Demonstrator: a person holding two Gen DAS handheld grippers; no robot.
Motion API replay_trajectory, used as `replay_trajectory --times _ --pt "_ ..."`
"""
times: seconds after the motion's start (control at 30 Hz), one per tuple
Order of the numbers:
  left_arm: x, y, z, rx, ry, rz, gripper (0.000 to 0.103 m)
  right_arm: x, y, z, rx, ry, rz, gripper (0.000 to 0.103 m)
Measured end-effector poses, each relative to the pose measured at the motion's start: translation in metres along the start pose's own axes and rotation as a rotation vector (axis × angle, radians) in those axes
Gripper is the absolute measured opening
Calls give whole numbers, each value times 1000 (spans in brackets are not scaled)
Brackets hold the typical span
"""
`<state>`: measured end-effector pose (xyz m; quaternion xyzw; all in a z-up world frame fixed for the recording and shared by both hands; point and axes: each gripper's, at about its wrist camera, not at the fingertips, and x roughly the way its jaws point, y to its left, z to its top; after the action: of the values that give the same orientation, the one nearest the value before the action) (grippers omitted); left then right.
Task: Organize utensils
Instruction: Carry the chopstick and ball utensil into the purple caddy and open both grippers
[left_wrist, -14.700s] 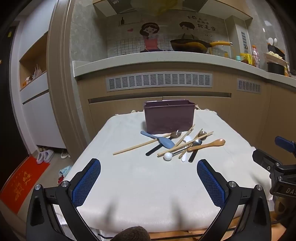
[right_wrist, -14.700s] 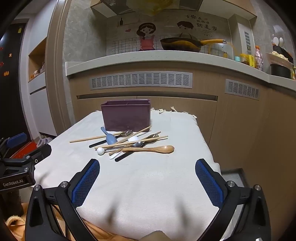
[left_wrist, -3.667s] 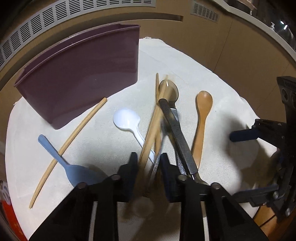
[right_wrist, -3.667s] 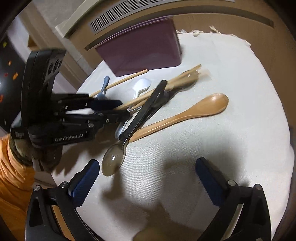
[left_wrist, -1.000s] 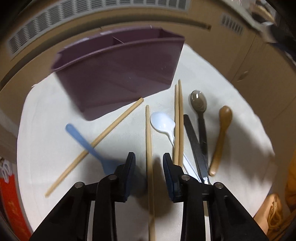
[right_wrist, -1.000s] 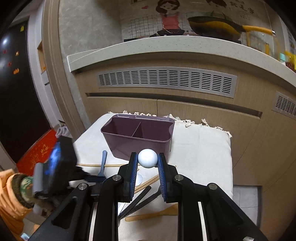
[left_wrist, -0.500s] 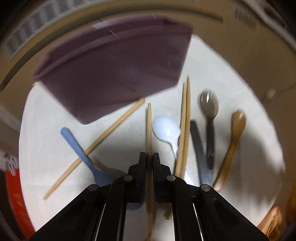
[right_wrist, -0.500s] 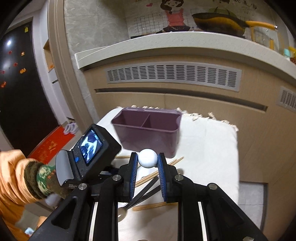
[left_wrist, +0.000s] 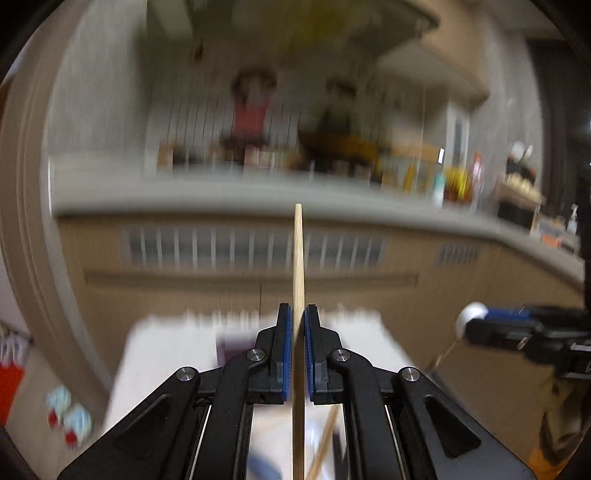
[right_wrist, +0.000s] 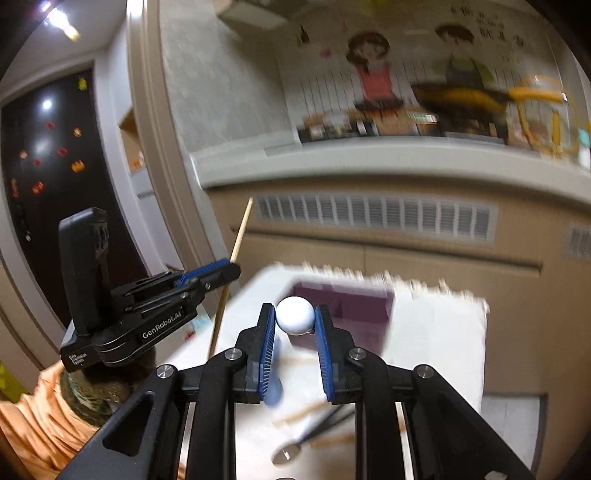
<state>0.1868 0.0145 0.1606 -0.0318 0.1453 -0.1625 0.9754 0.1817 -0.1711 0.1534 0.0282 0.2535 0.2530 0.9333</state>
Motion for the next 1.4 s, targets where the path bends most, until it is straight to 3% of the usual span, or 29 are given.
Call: replay_trajectory --times 0.17,0.23,0.37,0.53,0.63,0.77,0.93,1.13,1.2,1.3,1.4 --pt "-2 -6 58 18 -289 3 7 -5 -4 64 55 -60 88 21" --pt "4 3 66 8 -340 14 7 1 -10 76 81 -71 119 21" --pt "39 15 62 16 -364 70 7 31 -24 80 108 -64 134 21" --pt "105 21 34 10 -347 102 7 88 -54 65 170 22 135 21" --pt "139 30 12 -31 -320 121 7 126 -69 50 216 88 158 21" --pt "184 44 -17 -71 -227 142 7 164 -86 35 268 149 180 21" --pt "219 59 -51 -138 -18 123 7 201 -100 10 304 236 156 21" --pt "234 60 -92 -180 226 85 9 219 -102 -22 249 295 5 22" --pt "233 60 -99 -197 285 77 9 217 -98 -25 214 299 -35 30" --pt "214 62 -102 -210 292 87 12 200 -86 -25 114 240 -146 38" --pt "189 61 -99 -201 273 115 30 176 -65 -26 -19 171 -254 58"
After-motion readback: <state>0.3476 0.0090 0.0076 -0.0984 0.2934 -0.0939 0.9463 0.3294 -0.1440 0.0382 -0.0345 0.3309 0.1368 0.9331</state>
